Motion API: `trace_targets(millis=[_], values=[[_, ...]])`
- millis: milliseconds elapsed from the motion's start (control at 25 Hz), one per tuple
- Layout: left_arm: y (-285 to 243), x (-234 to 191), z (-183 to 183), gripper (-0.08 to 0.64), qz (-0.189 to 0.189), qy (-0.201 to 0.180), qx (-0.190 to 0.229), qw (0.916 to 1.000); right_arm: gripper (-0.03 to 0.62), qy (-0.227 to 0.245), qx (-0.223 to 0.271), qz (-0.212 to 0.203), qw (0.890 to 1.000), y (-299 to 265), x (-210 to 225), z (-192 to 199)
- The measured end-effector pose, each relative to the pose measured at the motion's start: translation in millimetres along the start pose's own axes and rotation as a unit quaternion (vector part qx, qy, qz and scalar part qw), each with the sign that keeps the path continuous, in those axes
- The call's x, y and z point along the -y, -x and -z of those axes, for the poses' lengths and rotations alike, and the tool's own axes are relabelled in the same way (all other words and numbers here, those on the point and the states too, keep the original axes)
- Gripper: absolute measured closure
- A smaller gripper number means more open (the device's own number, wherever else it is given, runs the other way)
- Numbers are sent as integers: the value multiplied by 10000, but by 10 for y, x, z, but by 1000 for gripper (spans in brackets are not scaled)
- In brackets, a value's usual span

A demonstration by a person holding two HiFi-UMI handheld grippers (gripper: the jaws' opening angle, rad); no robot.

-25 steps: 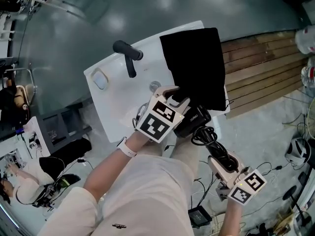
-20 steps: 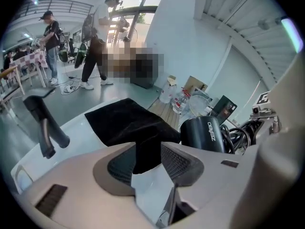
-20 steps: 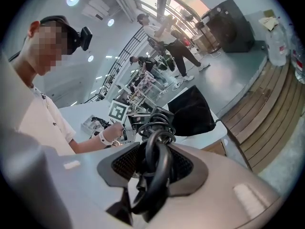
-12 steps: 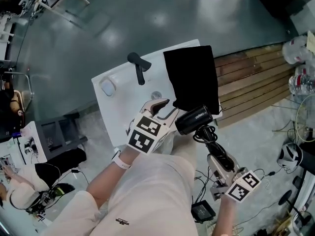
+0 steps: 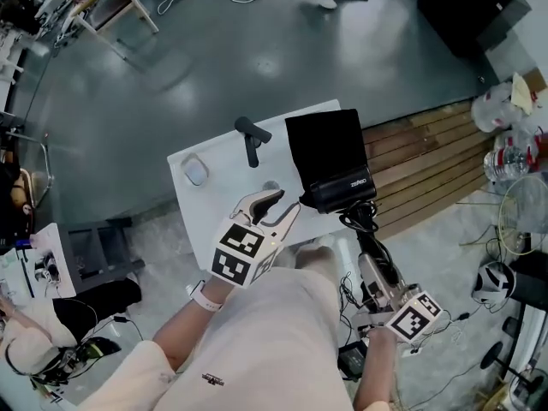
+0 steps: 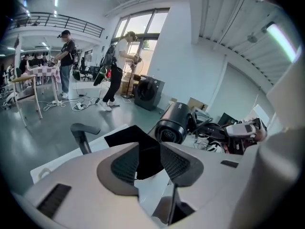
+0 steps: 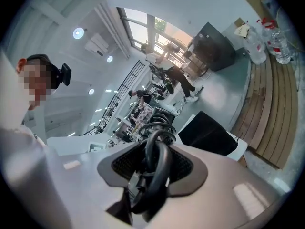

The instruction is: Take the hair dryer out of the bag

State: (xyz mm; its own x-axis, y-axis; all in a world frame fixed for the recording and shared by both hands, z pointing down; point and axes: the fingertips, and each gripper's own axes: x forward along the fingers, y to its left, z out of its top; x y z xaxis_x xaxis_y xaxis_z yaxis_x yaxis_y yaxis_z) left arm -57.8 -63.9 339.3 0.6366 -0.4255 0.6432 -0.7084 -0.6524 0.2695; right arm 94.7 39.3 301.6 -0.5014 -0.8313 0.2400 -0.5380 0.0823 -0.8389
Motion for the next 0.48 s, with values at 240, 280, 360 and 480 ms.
trace_targets(millis=[240,280,360,480], values=[[316,121,-153,436,33,-18,355,9994,417,44,573,-255,9980,-93,-300,-219],[363,146,-181,443,40,-10,437,9990,417,59,652,-303,9974,-105,-341,-252],[459,199,-225,457,53,-13,583,9983,417,44,802,-418,9959,-121,-418,-307],[556,274,-269,485,7,-59,727,9973,417,-28,982,-587,9934,-129,-510,-388]])
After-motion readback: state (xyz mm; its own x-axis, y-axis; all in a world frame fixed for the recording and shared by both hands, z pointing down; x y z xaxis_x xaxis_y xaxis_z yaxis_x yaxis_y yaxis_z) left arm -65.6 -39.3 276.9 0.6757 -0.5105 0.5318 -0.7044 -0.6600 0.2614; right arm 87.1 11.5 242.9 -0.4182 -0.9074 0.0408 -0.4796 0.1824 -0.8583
